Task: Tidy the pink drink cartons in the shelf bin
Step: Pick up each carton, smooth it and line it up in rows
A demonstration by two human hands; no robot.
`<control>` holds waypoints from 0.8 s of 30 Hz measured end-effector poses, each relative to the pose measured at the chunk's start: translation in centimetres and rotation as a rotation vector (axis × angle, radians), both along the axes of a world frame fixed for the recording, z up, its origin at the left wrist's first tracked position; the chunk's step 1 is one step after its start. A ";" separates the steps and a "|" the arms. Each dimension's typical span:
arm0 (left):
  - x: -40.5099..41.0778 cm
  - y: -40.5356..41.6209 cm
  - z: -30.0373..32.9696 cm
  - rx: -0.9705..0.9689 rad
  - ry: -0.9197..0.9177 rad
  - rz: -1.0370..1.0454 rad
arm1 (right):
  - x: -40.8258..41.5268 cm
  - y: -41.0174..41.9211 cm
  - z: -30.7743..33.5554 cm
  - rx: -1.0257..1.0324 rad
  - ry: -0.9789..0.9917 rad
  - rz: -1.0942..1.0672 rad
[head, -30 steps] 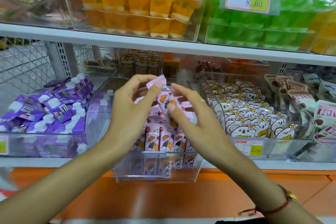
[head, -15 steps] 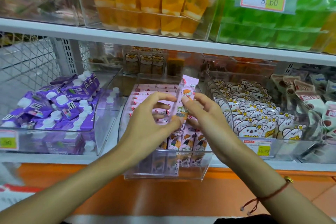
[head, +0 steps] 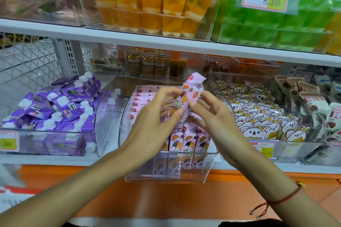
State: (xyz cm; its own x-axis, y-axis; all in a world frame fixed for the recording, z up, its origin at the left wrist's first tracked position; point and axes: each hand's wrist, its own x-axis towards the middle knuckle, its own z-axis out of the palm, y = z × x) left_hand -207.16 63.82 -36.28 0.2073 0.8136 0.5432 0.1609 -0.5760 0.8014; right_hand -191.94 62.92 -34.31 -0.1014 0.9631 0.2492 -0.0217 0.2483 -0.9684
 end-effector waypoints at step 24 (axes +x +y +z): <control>-1.5 0.0 1.1 0.207 -0.054 -0.022 | -0.4 -1.6 0.8 0.404 -0.189 -0.065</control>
State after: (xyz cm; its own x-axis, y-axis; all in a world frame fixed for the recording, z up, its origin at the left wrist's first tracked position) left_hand -208.70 63.82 -35.17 0.1901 0.6789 0.7092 0.1063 -0.7324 0.6726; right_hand -192.33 61.30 -33.47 -0.1238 0.7985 0.5892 0.1747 0.6020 -0.7792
